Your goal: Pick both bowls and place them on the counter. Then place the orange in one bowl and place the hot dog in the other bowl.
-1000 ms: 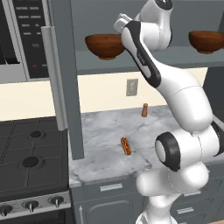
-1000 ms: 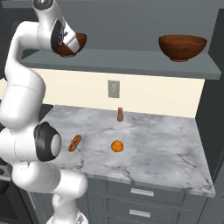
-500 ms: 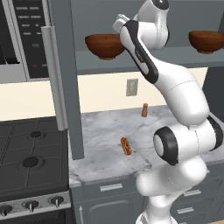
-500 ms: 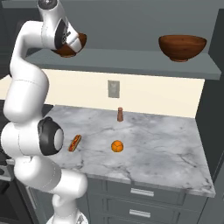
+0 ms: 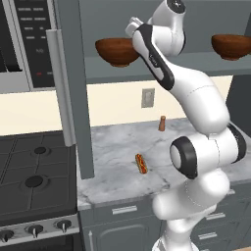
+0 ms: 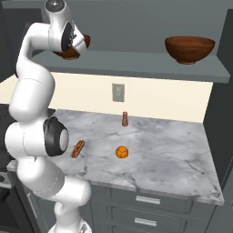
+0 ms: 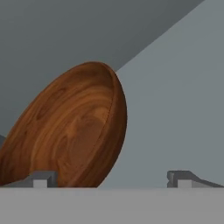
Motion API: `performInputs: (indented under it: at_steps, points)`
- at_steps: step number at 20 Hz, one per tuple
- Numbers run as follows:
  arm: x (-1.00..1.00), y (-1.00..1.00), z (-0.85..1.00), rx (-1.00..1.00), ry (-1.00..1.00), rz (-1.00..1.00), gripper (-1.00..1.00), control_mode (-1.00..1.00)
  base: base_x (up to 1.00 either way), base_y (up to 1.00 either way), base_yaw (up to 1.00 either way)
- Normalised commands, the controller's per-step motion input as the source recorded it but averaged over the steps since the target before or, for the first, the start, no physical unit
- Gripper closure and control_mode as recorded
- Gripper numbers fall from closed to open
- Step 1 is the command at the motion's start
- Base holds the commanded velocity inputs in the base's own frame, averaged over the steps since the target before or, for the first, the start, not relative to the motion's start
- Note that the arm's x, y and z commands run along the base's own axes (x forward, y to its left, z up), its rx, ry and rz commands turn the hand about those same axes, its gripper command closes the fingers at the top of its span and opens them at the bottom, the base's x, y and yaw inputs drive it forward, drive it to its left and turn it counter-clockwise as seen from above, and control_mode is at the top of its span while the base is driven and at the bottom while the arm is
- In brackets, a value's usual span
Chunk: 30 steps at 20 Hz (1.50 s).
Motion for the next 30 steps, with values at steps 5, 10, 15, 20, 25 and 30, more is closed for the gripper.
performInputs:
  at_steps: [5,10,15,20,25,30]
  points:
    - [0.24,0.0,-0.08,0.02,0.01,-0.01,-1.0,-1.0,0.0,0.0,0.0]
    - [0.24,0.0,-0.03,0.01,0.04,-0.02,-1.0,-1.0,0.0,0.0,0.0]
    - [0.21,0.09,-0.05,0.0,0.06,-0.03,-1.0,-1.0,0.0,0.0,0.0]
    - [0.11,0.14,-0.05,0.0,0.07,-0.01,-1.0,-1.0,0.0,0.0,0.0]
    - [0.01,0.15,-0.1,0.0,0.08,0.0,1.0,-1.0,0.0,0.0,0.0]
    - [0.0,0.03,-0.07,0.0,0.05,0.0,1.0,-1.0,0.0,0.0,0.0]
